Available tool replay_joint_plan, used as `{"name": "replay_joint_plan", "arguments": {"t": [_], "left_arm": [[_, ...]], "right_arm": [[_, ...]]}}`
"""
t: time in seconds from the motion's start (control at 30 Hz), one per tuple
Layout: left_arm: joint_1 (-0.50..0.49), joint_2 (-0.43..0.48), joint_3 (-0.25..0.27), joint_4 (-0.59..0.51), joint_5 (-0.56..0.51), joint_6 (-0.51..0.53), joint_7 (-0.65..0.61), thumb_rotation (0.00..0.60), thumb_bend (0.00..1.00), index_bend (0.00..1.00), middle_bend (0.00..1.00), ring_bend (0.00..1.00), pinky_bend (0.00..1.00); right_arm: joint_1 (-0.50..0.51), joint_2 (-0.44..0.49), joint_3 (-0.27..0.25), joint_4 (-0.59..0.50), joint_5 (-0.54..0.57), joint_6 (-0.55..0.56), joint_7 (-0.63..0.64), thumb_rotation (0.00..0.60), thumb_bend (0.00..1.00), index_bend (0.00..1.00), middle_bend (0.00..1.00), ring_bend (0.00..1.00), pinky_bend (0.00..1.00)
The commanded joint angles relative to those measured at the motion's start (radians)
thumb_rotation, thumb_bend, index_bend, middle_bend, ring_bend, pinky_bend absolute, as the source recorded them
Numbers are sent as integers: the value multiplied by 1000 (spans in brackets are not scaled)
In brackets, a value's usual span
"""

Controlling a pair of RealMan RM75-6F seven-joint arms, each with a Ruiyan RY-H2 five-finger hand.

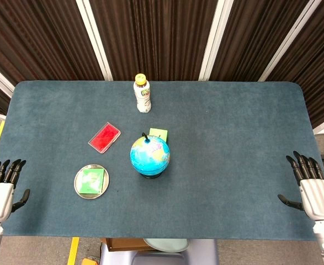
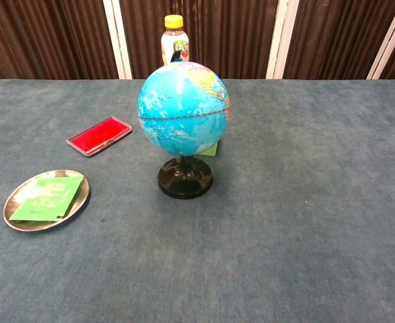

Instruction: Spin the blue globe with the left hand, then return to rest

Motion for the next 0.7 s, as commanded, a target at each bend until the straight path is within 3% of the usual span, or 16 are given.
{"name": "replay_joint_plan", "arguments": {"t": [0.03,0.4,0.7], "left_arm": [[-3,2,3,-6,-4,-8,5,600,379,100,105,55,24],[-21,15,10,-30,45,-5,-4,600,382,102,107,56,23],[-134,43,3,-97,180,-79,-29,600,382,104,107,57,23]], "right_arm": [[3,2,0,-1,0,-4,4,600,52,0,0,0,0],[-2,9,-5,5,-12,7,33,600,52,0,0,0,0],[-6,33,-1,-11,-36,35,45,600,52,0,0,0,0]]}}
